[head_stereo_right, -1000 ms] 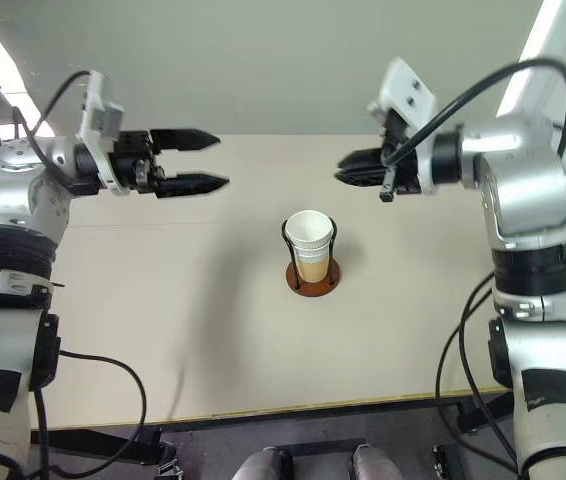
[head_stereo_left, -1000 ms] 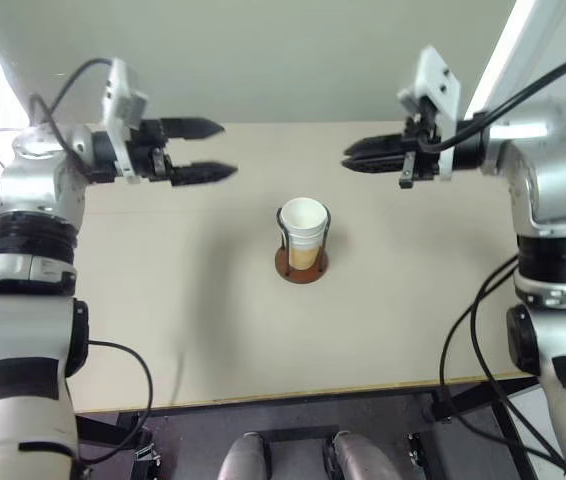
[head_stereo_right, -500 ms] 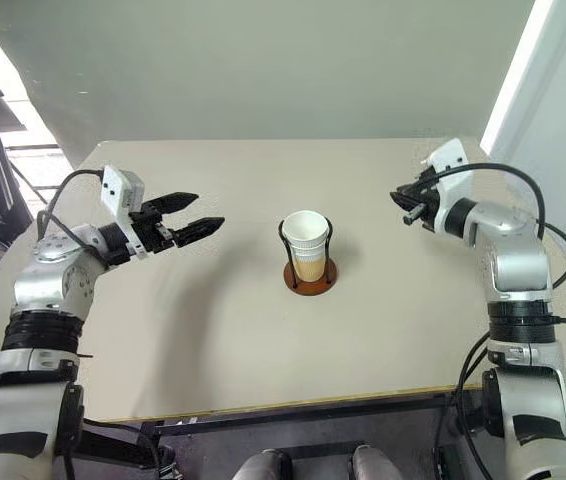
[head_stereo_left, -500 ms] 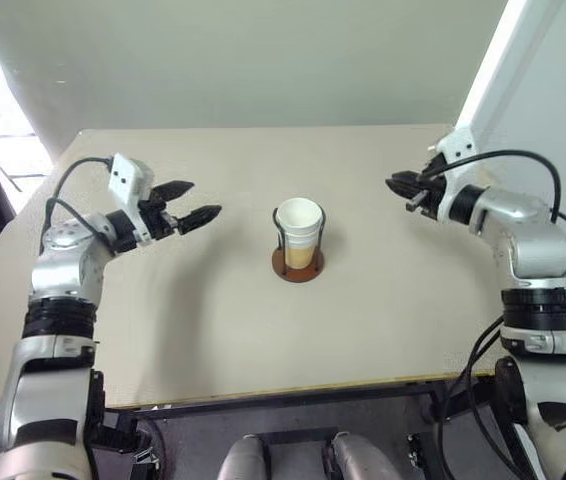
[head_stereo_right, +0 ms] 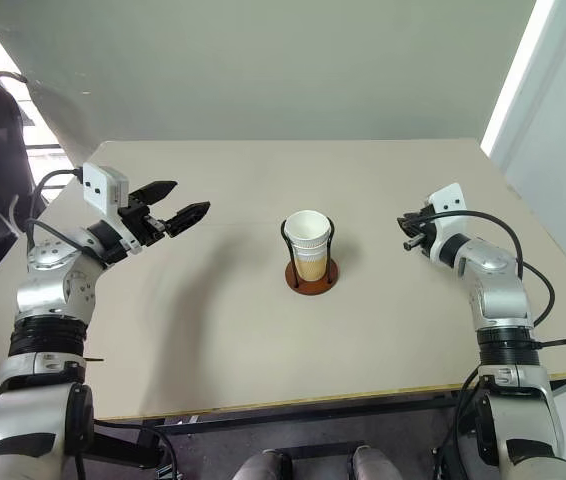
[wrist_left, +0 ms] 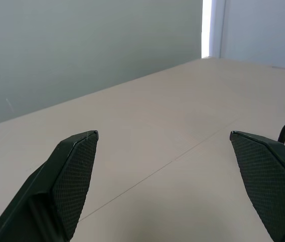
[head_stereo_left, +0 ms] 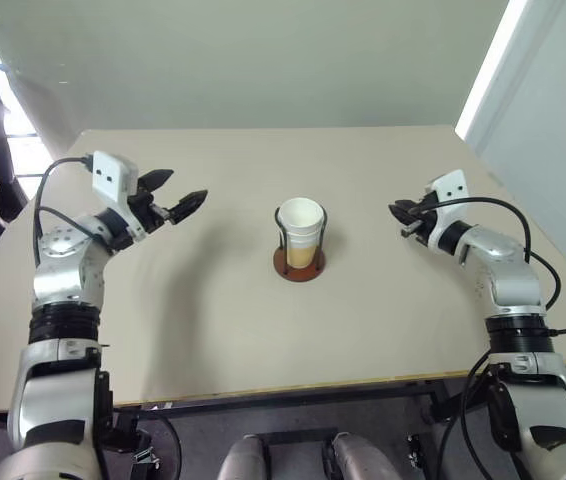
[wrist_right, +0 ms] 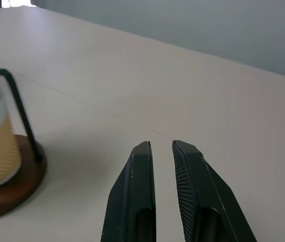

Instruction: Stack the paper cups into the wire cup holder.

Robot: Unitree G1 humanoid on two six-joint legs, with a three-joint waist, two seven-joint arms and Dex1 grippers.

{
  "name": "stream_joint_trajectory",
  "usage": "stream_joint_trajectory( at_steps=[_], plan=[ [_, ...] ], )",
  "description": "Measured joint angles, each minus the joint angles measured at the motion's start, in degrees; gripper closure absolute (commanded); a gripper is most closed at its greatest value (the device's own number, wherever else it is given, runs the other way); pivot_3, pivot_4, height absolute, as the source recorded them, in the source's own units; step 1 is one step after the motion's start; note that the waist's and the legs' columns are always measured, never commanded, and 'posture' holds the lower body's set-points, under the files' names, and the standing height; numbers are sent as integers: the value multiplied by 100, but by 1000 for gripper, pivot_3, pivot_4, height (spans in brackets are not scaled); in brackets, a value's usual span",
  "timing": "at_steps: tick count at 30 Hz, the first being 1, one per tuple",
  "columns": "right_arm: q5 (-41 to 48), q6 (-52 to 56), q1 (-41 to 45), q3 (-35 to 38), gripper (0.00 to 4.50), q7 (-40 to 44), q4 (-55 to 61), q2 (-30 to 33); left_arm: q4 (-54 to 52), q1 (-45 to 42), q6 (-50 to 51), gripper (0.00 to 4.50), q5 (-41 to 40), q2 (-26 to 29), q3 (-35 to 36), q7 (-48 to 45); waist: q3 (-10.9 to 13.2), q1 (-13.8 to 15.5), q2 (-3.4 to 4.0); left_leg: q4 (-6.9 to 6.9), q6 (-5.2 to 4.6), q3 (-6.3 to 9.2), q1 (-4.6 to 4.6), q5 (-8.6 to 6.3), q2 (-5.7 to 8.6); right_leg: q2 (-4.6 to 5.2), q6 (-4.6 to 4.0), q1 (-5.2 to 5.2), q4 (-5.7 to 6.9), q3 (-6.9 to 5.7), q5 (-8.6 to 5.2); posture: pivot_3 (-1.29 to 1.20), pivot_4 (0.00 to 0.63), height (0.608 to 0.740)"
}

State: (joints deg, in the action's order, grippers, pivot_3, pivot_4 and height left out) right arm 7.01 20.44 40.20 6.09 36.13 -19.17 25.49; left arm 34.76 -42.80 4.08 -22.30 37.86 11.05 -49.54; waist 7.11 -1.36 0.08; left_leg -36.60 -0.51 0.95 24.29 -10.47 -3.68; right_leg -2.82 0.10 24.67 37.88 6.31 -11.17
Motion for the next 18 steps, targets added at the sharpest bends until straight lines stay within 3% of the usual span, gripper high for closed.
stream_joint_trajectory(
  at_steps=[5,18],
  plan=[
    [1,-172,62,-1,3930,-81,-256,47,-278,348,53,0,15,-248,-46,48,1,0,-1,7,0,0,1,-1,0,0,4,5,0,0,3,0,150,740],
    [10,-337,467,-2,3930,-75,-412,251,-640,369,235,0,13,-267,-50,128,2,0,-2,20,1,0,1,-2,-1,0,-3,5,-4,0,-1,0,150,740]
  ],
)
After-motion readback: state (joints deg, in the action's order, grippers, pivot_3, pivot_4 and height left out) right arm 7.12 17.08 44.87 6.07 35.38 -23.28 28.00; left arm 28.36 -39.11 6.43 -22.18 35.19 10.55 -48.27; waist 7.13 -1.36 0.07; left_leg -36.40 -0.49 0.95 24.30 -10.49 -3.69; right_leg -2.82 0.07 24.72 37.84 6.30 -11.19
